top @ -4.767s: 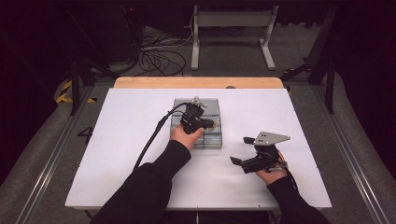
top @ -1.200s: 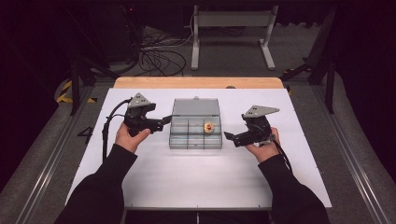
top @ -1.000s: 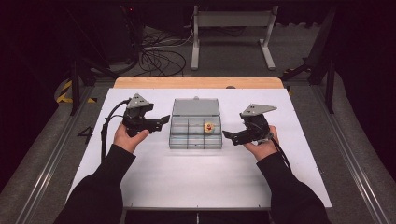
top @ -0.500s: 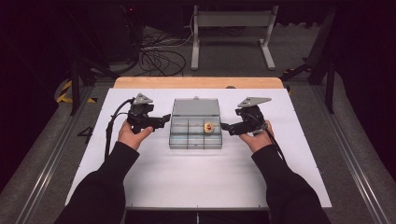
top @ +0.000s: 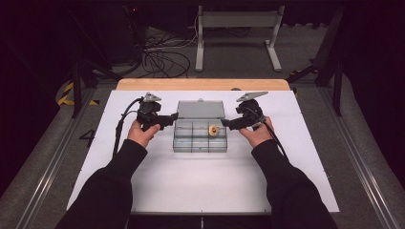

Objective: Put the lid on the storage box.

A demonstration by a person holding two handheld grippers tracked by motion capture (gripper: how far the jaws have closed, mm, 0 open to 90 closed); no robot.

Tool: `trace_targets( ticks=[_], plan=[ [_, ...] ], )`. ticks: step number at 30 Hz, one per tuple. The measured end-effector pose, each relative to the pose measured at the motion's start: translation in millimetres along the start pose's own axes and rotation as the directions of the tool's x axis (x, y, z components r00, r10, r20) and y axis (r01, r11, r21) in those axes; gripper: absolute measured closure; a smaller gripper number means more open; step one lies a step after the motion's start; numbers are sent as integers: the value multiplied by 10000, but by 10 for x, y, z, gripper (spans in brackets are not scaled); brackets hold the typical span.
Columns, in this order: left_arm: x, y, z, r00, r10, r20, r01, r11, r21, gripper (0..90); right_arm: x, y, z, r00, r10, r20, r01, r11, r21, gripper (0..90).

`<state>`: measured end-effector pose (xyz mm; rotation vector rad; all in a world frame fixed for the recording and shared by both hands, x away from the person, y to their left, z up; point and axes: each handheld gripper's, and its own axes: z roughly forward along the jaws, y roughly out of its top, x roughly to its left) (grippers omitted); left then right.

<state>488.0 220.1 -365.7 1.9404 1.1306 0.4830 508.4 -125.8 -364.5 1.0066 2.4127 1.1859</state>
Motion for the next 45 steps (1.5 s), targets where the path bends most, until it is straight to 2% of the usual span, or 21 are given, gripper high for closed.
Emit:
trace_targets(
  ticks=[3,10,15,17,21,25,34,38,45],
  plan=[
    [17,9,46,9999,92,-56,-91,9998,202,177,-38,34,47,10000,37,61,-37,9999,119,151],
    [55,72,99,9997,220,-70,-217,9992,329,202,-79,109,130,9997,24,225,-27,9999,128,161],
    [74,100,159,9998,70,-164,-61,9984,563,198,-96,170,189,9997,5,237,-10,9998,215,161],
    [71,123,184,9997,-114,-199,128,9973,717,198,-98,186,210,9995,21,320,-28,9997,225,161],
    [55,166,217,9995,-8,-315,33,9968,793,191,-119,208,255,9993,101,369,-110,9997,240,161],
    [61,172,257,9992,-230,-314,254,9966,778,191,-142,219,308,9993,201,318,-213,9990,382,161],
    [136,141,373,9973,-685,-247,704,9941,828,192,-204,203,386,9987,510,84,-512,9983,267,161],
    [158,125,423,9932,-1158,-118,1164,9876,1057,192,-220,187,430,9976,690,-115,-687,9973,251,154],
    [118,96,529,9931,-1156,-210,1173,9843,1321,191,-235,143,530,9931,1092,-417,-1075,9933,413,133]
  ],
)
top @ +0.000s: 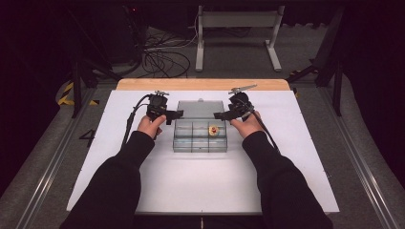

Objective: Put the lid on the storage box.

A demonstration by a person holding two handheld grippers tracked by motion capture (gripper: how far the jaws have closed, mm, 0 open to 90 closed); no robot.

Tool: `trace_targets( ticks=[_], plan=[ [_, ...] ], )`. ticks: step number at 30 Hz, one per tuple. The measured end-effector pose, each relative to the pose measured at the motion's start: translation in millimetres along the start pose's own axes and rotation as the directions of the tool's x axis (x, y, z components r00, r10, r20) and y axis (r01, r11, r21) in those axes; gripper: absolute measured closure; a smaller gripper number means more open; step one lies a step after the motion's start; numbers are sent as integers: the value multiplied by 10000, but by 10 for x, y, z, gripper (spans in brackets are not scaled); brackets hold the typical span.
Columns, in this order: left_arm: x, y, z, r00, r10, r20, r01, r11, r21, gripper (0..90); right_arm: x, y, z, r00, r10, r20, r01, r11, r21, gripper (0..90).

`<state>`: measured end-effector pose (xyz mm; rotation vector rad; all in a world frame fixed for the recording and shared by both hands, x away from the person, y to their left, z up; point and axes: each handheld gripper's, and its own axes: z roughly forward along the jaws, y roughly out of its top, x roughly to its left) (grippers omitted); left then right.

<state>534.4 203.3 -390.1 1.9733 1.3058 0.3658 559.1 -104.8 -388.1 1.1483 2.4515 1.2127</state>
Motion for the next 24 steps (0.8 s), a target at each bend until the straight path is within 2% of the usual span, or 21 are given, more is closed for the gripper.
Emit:
trace_targets(
  ticks=[5,9,18,22,24],
  plan=[
    [-41,-14,68,10000,-4,83,3,9999,129,188,-2,-27,67,9998,151,-125,-150,9998,114,114],
    [-50,-13,106,9989,-382,277,379,9992,101,185,-2,-45,118,9995,208,-241,-205,9997,155,102],
    [-92,-12,167,9965,-680,481,677,9977,79,186,1,-72,197,9991,315,-286,-308,9993,229,85],
    [-95,-11,199,9945,-886,558,883,9961,84,185,2,-83,223,9990,336,-308,-327,9990,303,81],
    [-93,-13,217,9914,-1127,668,1119,9936,156,185,0,-88,234,9986,386,-369,-374,9988,324,79]
  ],
)
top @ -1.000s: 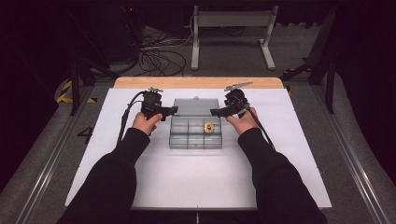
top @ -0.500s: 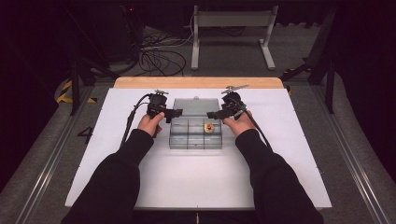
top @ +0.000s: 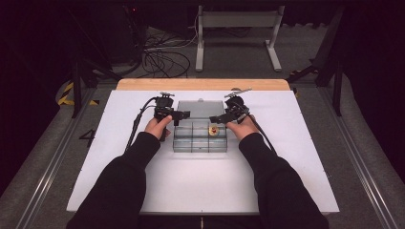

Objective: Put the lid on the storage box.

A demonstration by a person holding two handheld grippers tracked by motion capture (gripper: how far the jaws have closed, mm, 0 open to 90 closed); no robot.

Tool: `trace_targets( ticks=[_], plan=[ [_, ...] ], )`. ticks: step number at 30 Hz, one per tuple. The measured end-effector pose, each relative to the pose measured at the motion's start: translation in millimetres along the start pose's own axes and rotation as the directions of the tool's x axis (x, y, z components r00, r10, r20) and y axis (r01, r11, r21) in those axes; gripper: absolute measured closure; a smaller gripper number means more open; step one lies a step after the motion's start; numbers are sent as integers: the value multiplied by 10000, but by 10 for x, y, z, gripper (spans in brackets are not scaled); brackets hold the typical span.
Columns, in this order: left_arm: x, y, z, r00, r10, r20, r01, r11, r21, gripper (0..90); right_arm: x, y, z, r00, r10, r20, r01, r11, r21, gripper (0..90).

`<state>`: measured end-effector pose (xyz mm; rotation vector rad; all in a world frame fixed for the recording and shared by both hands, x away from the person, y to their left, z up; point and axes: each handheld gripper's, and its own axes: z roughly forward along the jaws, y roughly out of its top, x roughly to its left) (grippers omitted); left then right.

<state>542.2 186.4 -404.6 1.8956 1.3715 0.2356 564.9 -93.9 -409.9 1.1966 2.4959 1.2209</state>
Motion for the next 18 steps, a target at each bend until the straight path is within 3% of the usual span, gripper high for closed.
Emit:
trace_targets(
  ticks=[12,18],
  plan=[
    [53,0,63,9957,-750,545,740,9970,211,186,-21,-31,63,9997,192,-179,-189,9996,188,78],
    [81,7,96,9889,-1144,951,1103,9928,470,194,-27,-41,86,9991,258,-346,-250,9994,254,78]
  ],
)
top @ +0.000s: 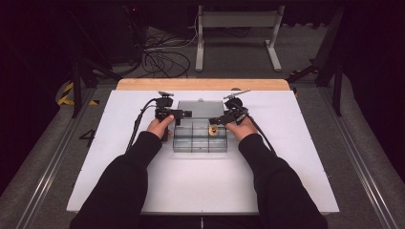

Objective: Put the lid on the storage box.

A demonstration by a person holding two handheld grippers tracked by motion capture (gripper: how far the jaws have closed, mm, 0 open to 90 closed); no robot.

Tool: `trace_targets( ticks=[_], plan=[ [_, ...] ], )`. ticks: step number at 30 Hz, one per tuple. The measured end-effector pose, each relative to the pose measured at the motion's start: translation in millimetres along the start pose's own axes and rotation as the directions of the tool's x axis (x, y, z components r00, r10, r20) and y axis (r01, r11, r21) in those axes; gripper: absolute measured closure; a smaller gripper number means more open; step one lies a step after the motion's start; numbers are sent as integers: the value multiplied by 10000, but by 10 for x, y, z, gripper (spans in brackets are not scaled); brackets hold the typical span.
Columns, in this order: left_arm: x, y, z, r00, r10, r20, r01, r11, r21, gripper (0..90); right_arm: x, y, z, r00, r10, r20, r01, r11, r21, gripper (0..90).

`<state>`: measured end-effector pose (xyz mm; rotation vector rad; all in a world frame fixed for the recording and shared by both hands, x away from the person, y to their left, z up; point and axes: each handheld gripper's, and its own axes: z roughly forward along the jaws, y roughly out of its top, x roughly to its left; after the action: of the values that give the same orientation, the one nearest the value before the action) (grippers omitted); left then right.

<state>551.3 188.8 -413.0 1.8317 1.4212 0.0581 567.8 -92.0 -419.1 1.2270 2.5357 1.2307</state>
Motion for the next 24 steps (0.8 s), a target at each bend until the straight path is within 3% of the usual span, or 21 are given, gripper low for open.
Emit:
trace_targets(
  ticks=[9,24],
  plan=[
    [19,5,17,9986,-346,392,341,9993,140,227,12,-8,44,9999,-33,-154,33,10000,60,78],
    [29,38,23,9952,-800,561,771,9956,524,252,37,-15,84,9995,30,-308,-27,9999,121,77]
  ],
)
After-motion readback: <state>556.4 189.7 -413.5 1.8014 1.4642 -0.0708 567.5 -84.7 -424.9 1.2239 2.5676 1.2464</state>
